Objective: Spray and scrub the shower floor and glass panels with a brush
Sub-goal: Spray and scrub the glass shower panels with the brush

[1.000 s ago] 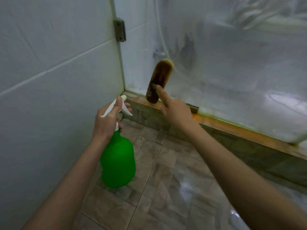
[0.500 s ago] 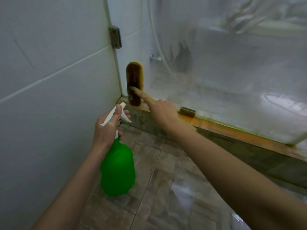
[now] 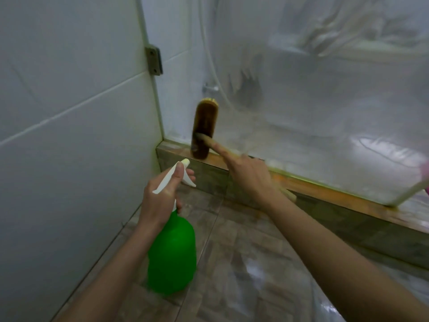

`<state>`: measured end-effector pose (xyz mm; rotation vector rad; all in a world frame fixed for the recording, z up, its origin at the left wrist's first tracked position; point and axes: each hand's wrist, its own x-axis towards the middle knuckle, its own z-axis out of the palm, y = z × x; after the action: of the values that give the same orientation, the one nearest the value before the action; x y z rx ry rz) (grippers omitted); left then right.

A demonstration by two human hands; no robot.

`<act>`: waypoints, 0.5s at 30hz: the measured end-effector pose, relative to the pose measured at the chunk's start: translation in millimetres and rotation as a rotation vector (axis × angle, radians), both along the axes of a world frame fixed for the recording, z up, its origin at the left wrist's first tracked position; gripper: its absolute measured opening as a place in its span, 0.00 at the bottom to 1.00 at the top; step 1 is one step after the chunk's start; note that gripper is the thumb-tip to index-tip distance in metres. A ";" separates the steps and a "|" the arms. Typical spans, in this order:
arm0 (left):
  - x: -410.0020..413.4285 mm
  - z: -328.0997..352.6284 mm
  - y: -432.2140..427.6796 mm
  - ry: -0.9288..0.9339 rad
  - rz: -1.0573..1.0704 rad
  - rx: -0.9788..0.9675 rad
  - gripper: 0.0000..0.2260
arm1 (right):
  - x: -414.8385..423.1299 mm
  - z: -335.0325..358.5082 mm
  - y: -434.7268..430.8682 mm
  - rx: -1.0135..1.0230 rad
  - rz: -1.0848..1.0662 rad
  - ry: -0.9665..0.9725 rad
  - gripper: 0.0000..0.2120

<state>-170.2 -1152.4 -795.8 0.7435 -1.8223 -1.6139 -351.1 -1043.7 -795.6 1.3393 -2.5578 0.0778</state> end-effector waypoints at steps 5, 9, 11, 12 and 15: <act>-17.7 -1.1 14.7 0.012 -0.062 -0.004 0.18 | -7.6 -38.6 113.0 -0.156 -0.148 -0.018 0.43; -25.6 -2.5 22.9 0.004 -0.109 -0.020 0.18 | -2.9 -68.0 238.3 -0.372 -0.439 -0.128 0.51; -28.5 -2.8 27.1 0.008 -0.126 -0.018 0.19 | -0.8 -68.0 247.4 -0.375 -0.474 -0.161 0.51; -30.8 -3.7 29.4 0.004 -0.139 -0.019 0.20 | -3.2 -63.6 236.0 -0.348 -0.430 -0.166 0.50; -38.8 -7.1 38.9 -0.003 -0.166 -0.014 0.18 | -18.5 -49.0 174.3 -0.217 -0.275 -0.038 0.43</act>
<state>-209.0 -1113.5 -802.9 0.6015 -1.9393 -1.7020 -369.6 -869.4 -844.6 0.9096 -2.6478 0.3217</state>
